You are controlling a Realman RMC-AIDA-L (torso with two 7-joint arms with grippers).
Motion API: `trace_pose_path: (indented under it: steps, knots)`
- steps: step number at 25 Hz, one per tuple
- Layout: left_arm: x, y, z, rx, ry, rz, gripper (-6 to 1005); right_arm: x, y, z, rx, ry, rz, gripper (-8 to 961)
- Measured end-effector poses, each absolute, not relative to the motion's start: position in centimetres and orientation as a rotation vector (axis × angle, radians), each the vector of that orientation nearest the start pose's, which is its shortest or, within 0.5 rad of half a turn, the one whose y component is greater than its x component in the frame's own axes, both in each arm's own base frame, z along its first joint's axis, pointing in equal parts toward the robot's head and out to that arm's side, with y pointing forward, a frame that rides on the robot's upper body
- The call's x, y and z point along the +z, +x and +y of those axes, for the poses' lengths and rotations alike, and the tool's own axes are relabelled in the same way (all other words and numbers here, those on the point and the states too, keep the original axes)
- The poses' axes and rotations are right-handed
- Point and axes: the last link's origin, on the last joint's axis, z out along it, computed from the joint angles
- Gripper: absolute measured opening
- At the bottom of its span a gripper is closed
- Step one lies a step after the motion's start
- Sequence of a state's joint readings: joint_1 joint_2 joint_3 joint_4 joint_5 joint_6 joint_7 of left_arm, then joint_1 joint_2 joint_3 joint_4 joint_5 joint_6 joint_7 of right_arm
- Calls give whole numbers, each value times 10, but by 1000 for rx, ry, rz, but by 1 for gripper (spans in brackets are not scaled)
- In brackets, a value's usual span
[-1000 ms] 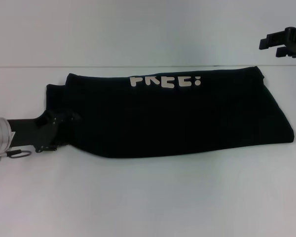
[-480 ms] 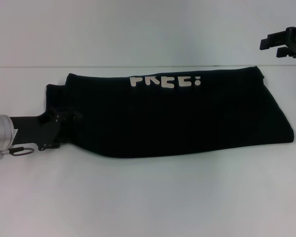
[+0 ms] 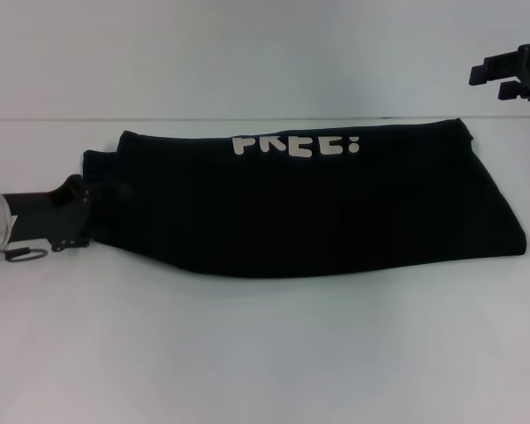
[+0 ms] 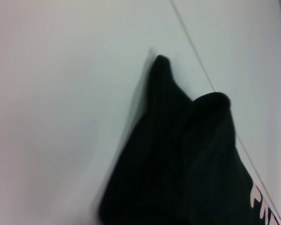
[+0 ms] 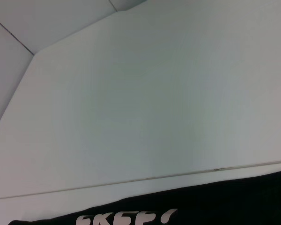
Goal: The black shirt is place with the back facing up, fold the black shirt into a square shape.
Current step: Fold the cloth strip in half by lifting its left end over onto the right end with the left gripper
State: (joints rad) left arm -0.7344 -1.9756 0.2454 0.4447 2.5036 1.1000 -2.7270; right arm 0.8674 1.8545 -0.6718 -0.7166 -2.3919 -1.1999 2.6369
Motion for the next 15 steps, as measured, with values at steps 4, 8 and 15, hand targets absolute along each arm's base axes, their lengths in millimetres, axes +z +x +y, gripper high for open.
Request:
trace_pose_path:
  steps: [4, 8, 15]
  knots:
    - [28, -317, 403, 825, 1938, 2840, 761, 114, 225, 469, 432, -1991, 1568, 627]
    - [27, -320, 396, 779, 1916, 2834, 761, 115, 227, 468, 430, -1987, 1571, 627]
    - [31, -325, 385, 707, 1890, 2839, 760, 116, 228, 468, 434, -1980, 1571, 627]
